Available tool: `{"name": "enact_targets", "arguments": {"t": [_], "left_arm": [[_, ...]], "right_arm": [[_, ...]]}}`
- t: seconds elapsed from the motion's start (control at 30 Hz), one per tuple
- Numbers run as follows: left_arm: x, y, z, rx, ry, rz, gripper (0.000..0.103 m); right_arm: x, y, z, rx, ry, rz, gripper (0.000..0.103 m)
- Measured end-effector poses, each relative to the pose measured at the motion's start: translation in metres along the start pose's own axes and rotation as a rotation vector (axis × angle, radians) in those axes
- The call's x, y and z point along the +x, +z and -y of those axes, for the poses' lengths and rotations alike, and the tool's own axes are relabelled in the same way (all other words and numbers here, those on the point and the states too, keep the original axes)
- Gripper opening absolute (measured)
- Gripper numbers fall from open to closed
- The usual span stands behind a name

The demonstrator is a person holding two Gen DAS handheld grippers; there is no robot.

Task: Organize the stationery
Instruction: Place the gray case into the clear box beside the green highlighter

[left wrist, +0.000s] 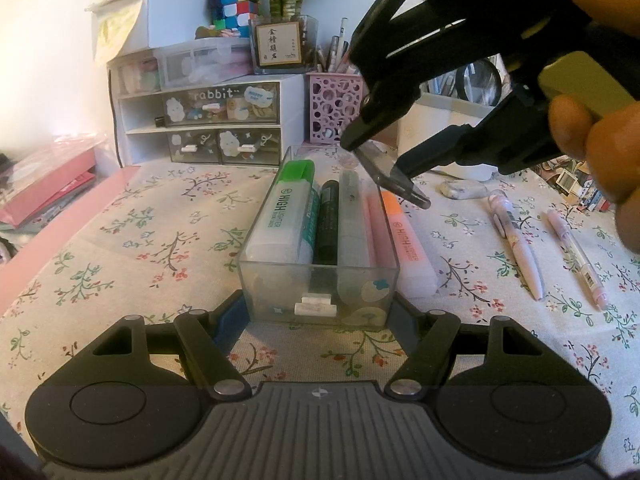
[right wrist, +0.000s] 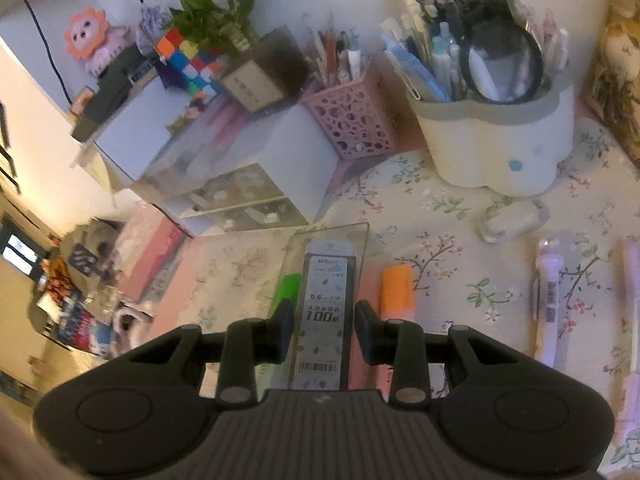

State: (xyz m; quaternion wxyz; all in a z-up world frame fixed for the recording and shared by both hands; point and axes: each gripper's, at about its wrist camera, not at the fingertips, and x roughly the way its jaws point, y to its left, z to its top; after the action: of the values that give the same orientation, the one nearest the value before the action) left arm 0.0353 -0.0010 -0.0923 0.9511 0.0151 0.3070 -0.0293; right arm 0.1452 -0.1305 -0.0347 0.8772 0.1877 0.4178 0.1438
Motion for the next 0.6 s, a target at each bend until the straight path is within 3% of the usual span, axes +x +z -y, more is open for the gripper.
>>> {"name": "enact_targets", "arguments": {"t": [0.27, 0.6], "left_arm": [[0.001, 0.0, 0.0, 0.001, -0.002, 0.0, 0.072], [0.0, 0.0, 0.001, 0.003, -0.005, -0.001, 0.072]], "right_arm": [[0.014, 0.0, -0.014, -0.036, -0.057, -0.048, 0.023], [0.01, -0.003, -0.004, -0.014, -0.007, -0.031, 0.024]]}}
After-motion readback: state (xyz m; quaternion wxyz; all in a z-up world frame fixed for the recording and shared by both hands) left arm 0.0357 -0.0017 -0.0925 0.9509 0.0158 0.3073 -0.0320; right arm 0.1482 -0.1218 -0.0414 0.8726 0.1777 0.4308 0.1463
